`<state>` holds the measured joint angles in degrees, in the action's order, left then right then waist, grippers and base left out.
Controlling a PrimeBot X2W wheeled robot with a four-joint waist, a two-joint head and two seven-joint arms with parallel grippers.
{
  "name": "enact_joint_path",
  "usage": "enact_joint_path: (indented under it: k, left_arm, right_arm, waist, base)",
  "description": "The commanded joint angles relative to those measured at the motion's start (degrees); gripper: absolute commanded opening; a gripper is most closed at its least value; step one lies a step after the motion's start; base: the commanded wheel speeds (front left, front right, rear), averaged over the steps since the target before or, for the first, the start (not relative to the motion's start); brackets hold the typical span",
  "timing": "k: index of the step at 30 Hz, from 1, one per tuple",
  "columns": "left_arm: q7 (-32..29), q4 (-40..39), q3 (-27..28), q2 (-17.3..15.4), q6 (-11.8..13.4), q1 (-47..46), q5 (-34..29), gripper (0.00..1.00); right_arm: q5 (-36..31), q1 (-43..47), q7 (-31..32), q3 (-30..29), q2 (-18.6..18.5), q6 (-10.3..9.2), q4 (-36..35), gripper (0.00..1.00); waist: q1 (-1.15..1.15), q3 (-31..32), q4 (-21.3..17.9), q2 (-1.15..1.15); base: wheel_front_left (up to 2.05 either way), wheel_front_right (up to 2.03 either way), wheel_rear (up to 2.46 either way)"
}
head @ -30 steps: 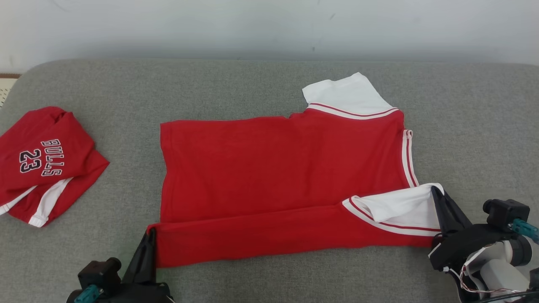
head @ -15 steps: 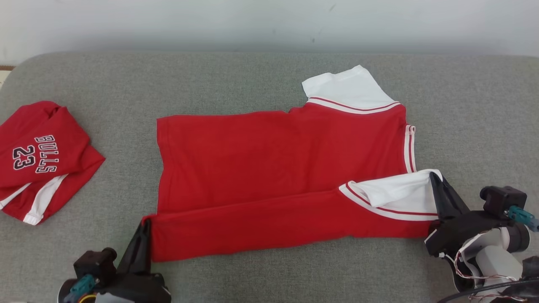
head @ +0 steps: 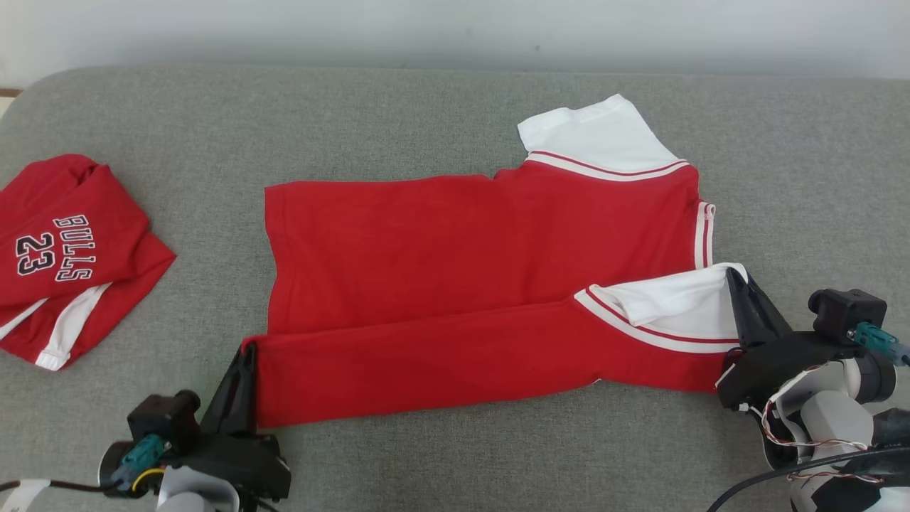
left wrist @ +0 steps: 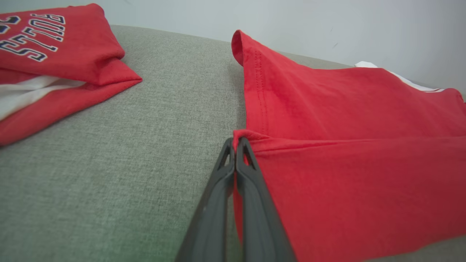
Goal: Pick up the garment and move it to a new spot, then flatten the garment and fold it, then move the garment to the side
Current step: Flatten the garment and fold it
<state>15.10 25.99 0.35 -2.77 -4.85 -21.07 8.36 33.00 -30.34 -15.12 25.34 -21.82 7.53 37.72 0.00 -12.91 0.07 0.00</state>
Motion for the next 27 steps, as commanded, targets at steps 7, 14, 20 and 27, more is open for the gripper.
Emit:
enact_joint_path:
  k: [7, 14, 20, 27]
  left_arm:
    - [0.1, 0.1, -0.3, -0.2, 0.6, -2.8, -0.9, 0.0]
    - [0.1, 0.6, 0.1, -0.2, 1.0, -3.9, -2.1, 0.0]
    - [0.1, 0.9, 1.1, -0.2, 1.1, -4.8, -2.5, 0.0]
    - [0.1, 0.5, 2.4, -0.3, 1.0, -3.4, -2.0, 1.0]
  right_arm:
    - [-1.5, -1.2, 0.0, -1.1, 1.2, -0.08, 0.5, 0.0]
    - [-2.9, -1.7, 0.0, -3.2, 1.7, -0.08, 0.5, 0.0]
    - [-4.4, -2.2, 0.0, -4.8, 2.8, -0.08, 0.7, 0.0]
    - [-4.8, -2.6, 0.0, -5.9, 3.4, -0.08, 2.3, 1.0]
  waist:
    - [0.0, -0.8, -0.2, 0.0]
    - [0.0, -1.1, -0.4, 0.0]
    - [0.0, -1.3, -0.7, 0.0]
    - [0.0, -0.7, -0.6, 0.0]
  base:
    - [0.0, 0.0, 0.0]
    - [0.0, 0.0, 0.0]
    - [0.0, 0.0, 0.0]
    - [0.0, 0.0, 0.0]
